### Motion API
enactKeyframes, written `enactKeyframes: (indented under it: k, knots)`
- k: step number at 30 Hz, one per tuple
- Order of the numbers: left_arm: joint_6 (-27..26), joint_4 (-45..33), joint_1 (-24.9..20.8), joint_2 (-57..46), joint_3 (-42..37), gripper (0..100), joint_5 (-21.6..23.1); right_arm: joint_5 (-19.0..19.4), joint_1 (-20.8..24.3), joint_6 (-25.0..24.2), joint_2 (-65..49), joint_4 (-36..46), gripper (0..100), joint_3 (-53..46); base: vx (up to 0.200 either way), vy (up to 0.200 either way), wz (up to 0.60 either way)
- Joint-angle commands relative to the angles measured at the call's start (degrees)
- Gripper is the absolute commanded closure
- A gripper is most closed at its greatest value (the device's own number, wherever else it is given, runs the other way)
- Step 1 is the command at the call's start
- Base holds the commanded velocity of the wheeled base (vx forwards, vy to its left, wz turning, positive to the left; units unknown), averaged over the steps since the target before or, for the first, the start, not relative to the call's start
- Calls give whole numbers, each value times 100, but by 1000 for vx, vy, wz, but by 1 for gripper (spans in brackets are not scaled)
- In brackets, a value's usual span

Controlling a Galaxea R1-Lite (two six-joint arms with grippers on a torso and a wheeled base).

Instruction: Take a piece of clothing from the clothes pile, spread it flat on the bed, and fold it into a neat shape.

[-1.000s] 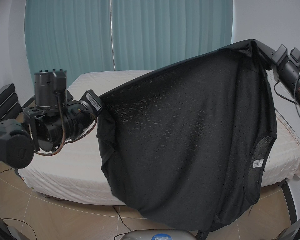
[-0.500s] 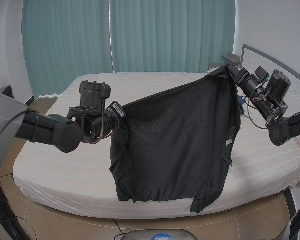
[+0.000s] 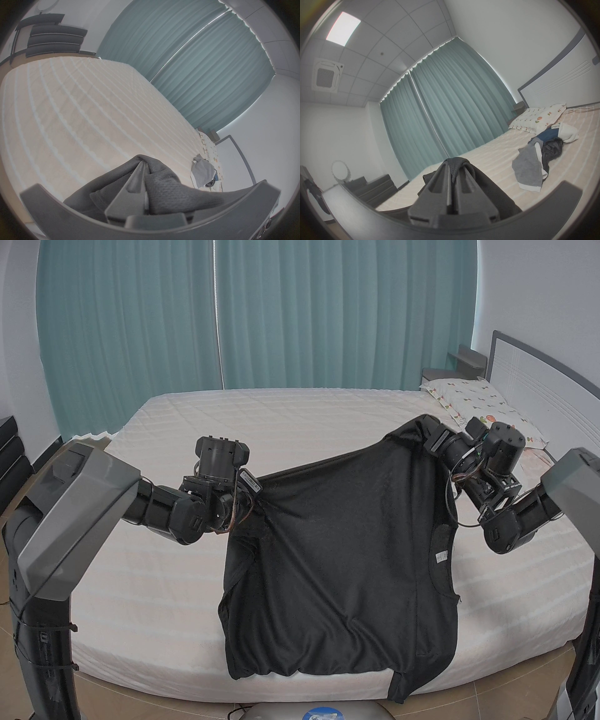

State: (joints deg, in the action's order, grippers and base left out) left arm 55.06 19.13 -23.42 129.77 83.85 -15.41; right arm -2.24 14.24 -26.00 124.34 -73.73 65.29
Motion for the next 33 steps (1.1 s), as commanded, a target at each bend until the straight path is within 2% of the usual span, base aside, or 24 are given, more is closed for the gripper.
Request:
enactKeyframes:
  k: [1,3,5,13,14,23,26,31,33]
  knots:
    - [162,3,65,655,308,100,-6,-92,-18,113,925,-221,100,230,0,0,0]
    - [189,3,83,725,378,100,-6,-154,-18,113,1004,-230,100,265,0,0,0]
    - [373,-5,162,1059,633,100,-15,-400,9,113,1373,-238,100,528,0,0,0]
    - [505,-23,294,1595,879,100,-50,-558,18,113,2138,-186,100,818,0,0,0]
    - [540,-58,320,1613,888,0,-50,-637,9,113,2226,-186,0,871,0,0,0]
    - [426,-515,470,1929,1160,0,-138,-567,-18,148,2674,139,0,730,0,0,0]
    - [409,-840,663,1973,1485,0,-428,-567,-211,139,2402,526,0,563,0,0,0]
    - [373,-1051,839,1877,1503,0,-463,-505,-527,78,1927,746,0,282,0,0,0]
    - [338,-1060,944,1762,1441,0,-445,-329,-677,25,1725,728,0,19,0,0,0]
